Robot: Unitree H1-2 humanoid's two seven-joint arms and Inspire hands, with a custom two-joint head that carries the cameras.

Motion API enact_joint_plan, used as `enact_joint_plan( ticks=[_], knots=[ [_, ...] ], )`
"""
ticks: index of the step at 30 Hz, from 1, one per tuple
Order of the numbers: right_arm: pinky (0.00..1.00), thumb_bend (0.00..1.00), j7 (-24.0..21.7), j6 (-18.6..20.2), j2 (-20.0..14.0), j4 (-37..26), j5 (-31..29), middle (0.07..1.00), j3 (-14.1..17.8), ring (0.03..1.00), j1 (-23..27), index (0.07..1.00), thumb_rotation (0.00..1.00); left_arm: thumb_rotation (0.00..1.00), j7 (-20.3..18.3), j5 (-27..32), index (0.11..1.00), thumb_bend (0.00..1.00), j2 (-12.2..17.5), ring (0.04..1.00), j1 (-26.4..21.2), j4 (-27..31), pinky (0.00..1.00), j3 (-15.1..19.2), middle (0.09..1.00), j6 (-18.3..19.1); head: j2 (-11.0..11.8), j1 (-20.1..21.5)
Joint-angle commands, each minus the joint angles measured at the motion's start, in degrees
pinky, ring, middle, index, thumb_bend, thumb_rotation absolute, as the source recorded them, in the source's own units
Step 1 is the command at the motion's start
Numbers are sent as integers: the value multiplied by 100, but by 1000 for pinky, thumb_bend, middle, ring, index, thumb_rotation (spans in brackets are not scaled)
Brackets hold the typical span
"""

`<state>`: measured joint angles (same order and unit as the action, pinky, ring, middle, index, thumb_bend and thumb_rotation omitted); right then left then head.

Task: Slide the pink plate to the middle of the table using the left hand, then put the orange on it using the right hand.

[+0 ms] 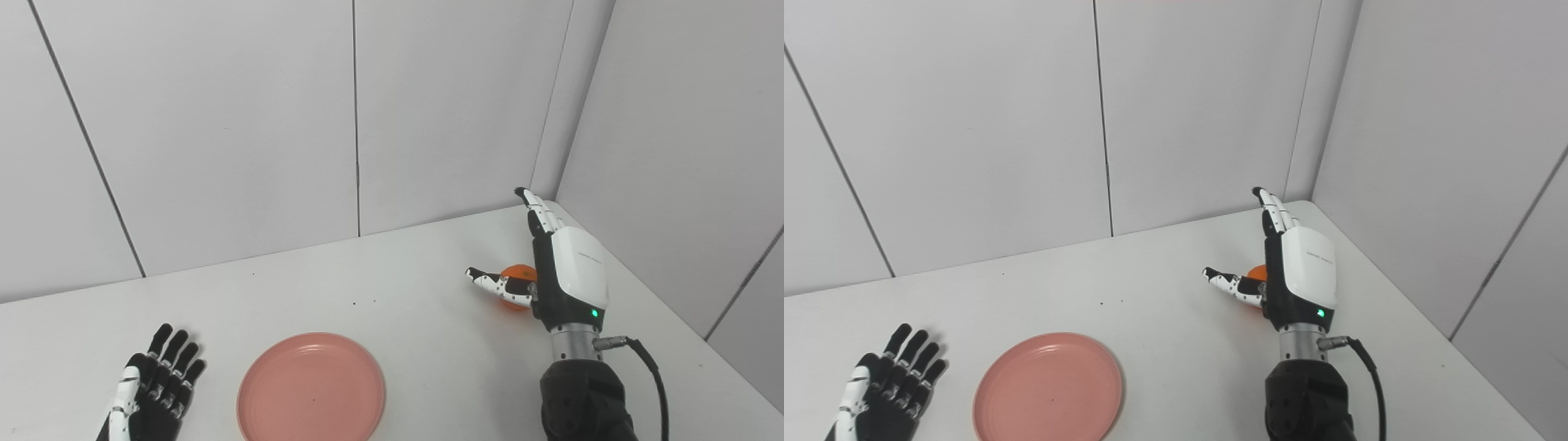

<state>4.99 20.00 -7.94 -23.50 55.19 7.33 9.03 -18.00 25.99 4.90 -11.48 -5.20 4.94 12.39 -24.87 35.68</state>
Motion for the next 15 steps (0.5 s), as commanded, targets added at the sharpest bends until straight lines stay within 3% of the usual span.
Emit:
enact_joint_plan(
  ticks=[1, 15],
  knots=[
    [709, 933, -24, 133, -167, -15, 145, 891, 21, 840, 113, 892, 345, 1000, 165, -89, 999, 372, 35, 1000, 187, -200, 1000, 40, 1000, 201, -11, 1],
    [740, 1000, -323, 375, -562, 477, -46, 895, 43, 857, 157, 903, 442, 1000, 178, -22, 1000, 372, 23, 995, 233, -50, 1000, 50, 1000, 349, -138, -53]
  ],
)
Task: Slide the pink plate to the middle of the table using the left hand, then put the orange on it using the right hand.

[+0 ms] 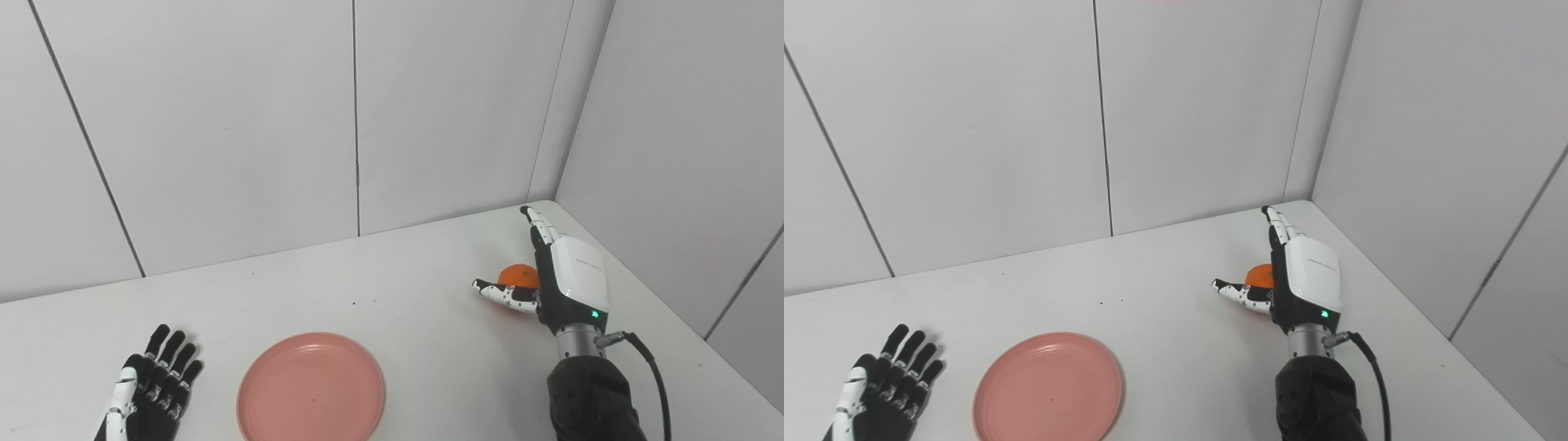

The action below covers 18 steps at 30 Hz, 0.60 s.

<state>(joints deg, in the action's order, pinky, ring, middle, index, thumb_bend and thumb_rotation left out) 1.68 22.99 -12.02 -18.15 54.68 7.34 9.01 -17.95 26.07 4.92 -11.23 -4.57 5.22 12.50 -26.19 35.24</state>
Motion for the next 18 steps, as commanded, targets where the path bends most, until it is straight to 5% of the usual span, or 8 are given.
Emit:
enact_joint_plan(
  ticks=[1, 18],
  knots=[
    [742, 1000, -12, 101, -176, -41, -3, 897, 39, 859, 165, 905, 440, 1000, 184, -26, 998, 370, 19, 992, 206, -113, 1000, 28, 1000, 357, -6, -9],
    [776, 1000, -155, 358, -549, 462, -357, 915, 106, 884, 337, 922, 383, 1000, 265, 49, 992, 340, 46, 989, 250, 99, 1000, 75, 1000, 573, -198, 41]
  ],
)
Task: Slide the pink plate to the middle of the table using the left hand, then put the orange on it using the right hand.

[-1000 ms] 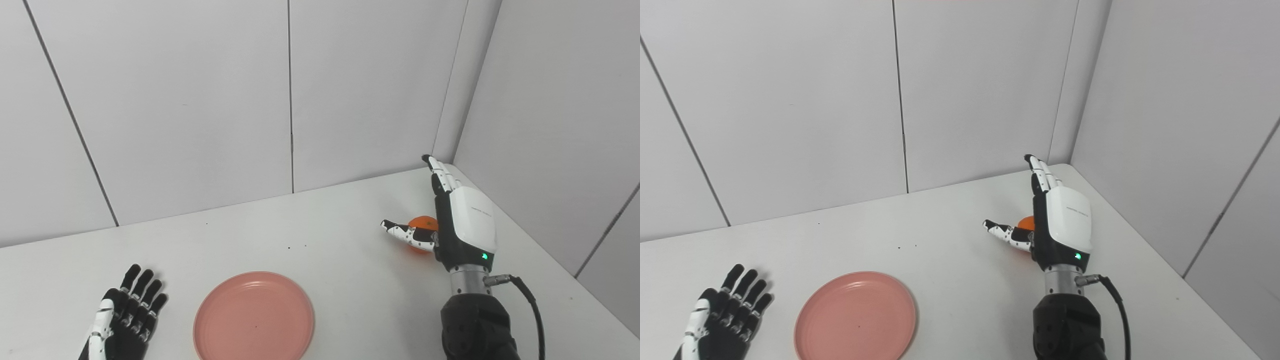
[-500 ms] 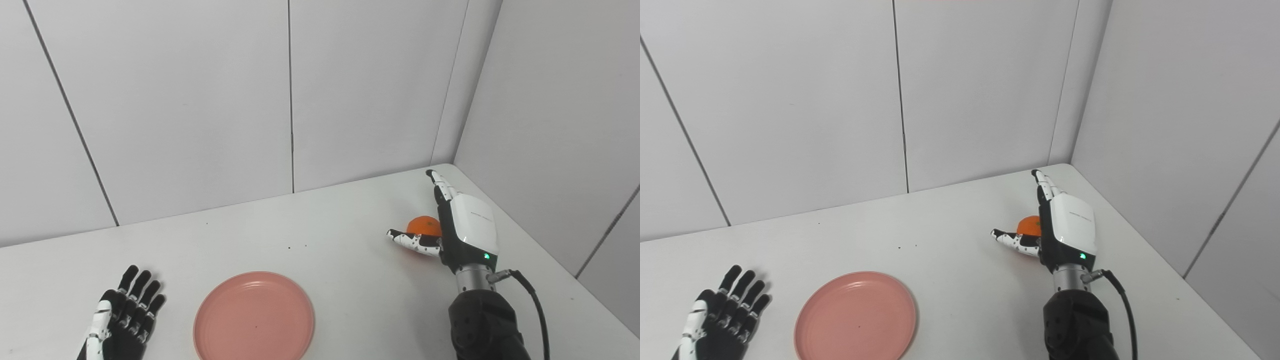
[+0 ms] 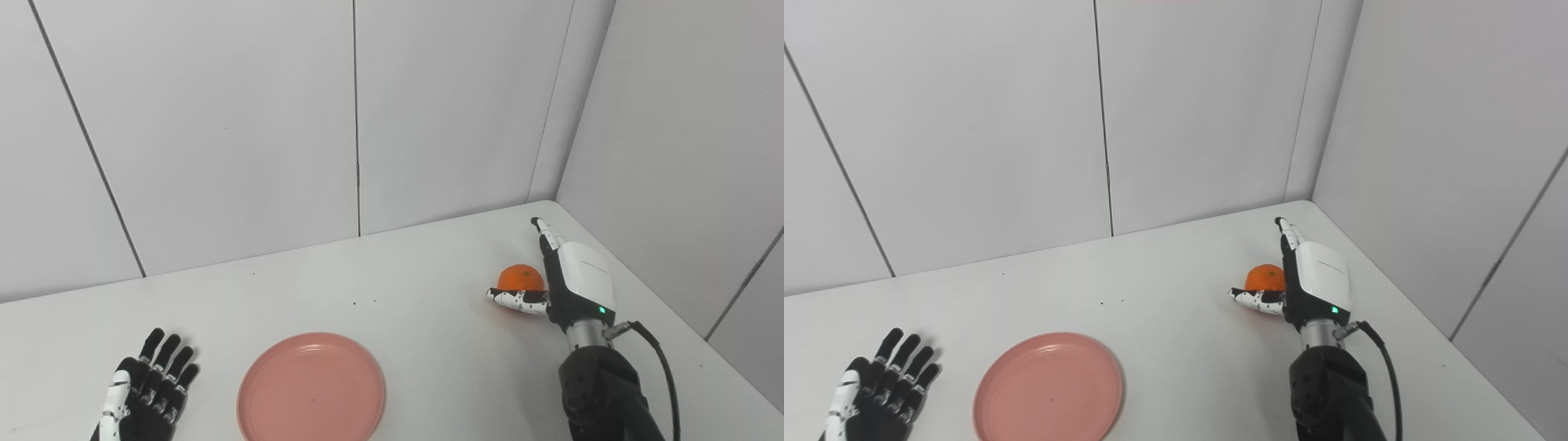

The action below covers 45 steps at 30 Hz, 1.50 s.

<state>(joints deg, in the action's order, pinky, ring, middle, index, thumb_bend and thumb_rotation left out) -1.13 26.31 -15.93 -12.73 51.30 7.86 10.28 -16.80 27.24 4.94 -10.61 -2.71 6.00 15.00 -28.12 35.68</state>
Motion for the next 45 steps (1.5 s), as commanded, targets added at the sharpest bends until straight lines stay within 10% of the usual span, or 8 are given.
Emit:
enact_joint_plan(
  ticks=[1, 45],
  knots=[
    [775, 1000, 138, 22, -173, -59, -35, 915, 51, 884, 215, 922, 382, 1000, 136, -56, 993, 338, 52, 989, 188, -91, 1000, -3, 1000, 315, -5, -3],
    [735, 1000, -246, 60, -381, 1001, -634, 909, 117, 852, 688, 913, 386, 1000, 328, 12, 985, 301, 115, 982, 172, 274, 1000, 32, 991, 753, -201, -15]
  ],
)
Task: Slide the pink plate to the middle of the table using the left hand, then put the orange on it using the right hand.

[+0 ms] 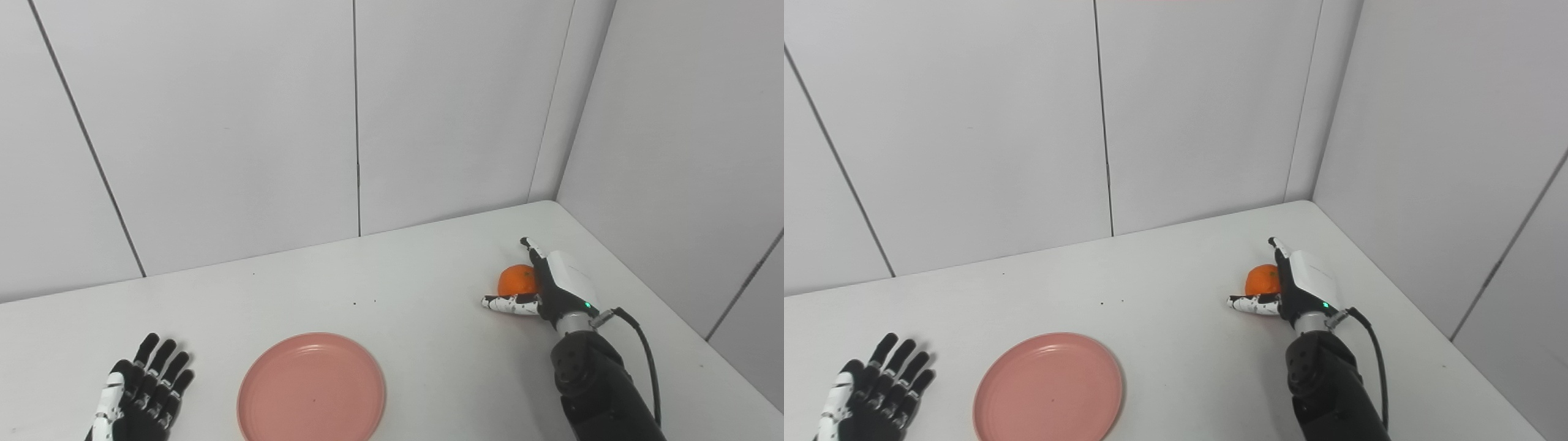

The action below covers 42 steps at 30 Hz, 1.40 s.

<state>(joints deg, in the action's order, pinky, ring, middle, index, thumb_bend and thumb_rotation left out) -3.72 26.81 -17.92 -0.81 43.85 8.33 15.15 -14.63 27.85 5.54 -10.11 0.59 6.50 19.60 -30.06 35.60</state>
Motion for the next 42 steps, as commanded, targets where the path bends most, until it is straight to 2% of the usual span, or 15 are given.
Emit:
enact_joint_plan(
  ticks=[1, 16, 25, 30, 31, 33, 35, 36, 42],
  knots=[
    [735, 1000, -22, 10, -186, -206, 138, 909, 67, 852, 188, 912, 388, 1000, 126, -37, 984, 301, 45, 982, 117, -55, 1000, -9, 991, 313, -8, -7],
    [727, 998, -441, 11, -45, -281, 466, 885, 281, 842, 184, 885, 373, 1000, 178, -60, 978, 293, 27, 972, 102, 49, 1000, 21, 983, 433, -93, -73],
    [691, 945, -458, 10, 45, -337, 527, 842, 430, 801, 179, 840, 337, 1000, 140, -62, 983, 293, 36, 975, 120, 54, 1000, 5, 987, 399, -123, -89],
    [630, 901, -169, -4, -1, -272, 274, 768, 378, 721, 156, 774, 256, 1000, 197, -37, 977, 296, 4, 973, 116, 66, 1000, 34, 983, 455, -133, -97],
    [580, 868, -134, -4, -21, -258, 280, 719, 351, 662, 151, 713, 229, 1000, 191, -43, 979, 295, 7, 975, 116, 63, 1000, 29, 985, 444, -136, -98],
    [525, 821, -121, 2, -39, -242, 272, 659, 332, 599, 151, 648, 201, 1000, 185, -58, 980, 296, 13, 976, 119, 65, 1000, 19, 986, 427, -144, -100],
    [513, 809, -120, 4, -60, -218, 240, 645, 311, 586, 156, 633, 196, 1000, 184, -37, 980, 296, 8, 975, 119, 65, 1000, 26, 986, 437, -144, -100],
    [472, 786, -110, 4, -78, -201, 221, 607, 291, 544, 158, 592, 176, 1000, 184, -20, 982, 295, 4, 976, 117, 63, 1000, 33, 986, 446, -144, -100],
    [424, 761, -117, 7, -163, -113, 213, 557, 183, 497, 155, 539, 147, 1000, 169, -35, 982, 295, 14, 979, 112, 37, 1000, 24, 987, 416, -169, -123]
  ],
)
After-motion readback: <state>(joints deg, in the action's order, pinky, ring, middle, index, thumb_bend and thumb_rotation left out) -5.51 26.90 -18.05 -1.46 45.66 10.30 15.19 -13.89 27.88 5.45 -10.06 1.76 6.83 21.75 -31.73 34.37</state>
